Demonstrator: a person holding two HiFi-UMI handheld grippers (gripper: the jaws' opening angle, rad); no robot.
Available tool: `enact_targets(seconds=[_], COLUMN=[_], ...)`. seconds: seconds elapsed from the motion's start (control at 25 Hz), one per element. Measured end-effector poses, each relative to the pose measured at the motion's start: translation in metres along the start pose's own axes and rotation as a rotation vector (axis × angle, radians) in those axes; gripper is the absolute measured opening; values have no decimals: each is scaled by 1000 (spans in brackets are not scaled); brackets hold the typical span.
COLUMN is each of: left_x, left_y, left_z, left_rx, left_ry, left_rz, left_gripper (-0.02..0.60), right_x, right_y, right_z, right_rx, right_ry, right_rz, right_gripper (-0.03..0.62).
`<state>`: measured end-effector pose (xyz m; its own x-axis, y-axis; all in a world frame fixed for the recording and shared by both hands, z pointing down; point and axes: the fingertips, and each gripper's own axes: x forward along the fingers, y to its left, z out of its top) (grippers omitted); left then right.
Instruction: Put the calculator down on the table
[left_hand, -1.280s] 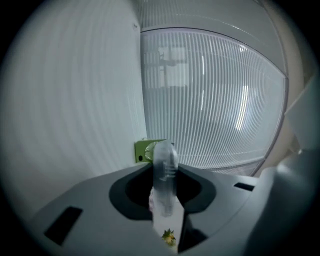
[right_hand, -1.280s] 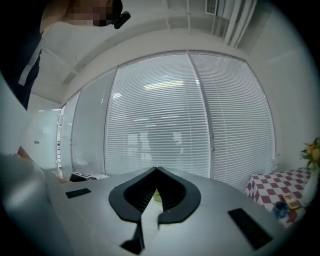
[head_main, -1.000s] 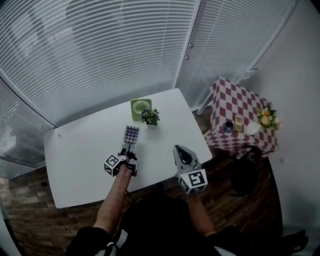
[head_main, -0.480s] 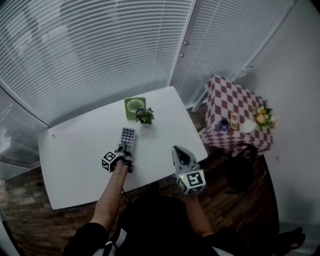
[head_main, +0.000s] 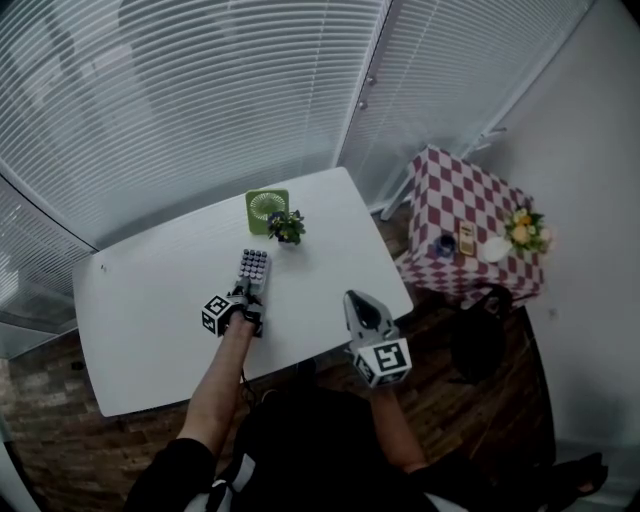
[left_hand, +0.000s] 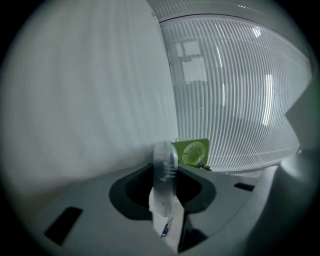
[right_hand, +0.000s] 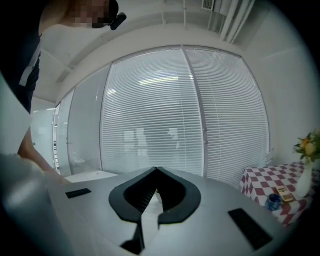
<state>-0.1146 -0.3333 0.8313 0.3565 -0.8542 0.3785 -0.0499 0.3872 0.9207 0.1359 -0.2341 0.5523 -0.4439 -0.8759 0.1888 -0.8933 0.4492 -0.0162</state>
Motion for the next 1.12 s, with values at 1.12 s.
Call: enact_targets(seconds=[1.12], left_x=[-20], left_y=[5], left_z=[11], left_rx=[-28], left_ry=[-77], left_rz=[330], left_gripper=[296], right_x=[11], right_y=[8], right_z=[-7], right_rx=[14], right_ry=[20], right_rz=[71], right_gripper=[6])
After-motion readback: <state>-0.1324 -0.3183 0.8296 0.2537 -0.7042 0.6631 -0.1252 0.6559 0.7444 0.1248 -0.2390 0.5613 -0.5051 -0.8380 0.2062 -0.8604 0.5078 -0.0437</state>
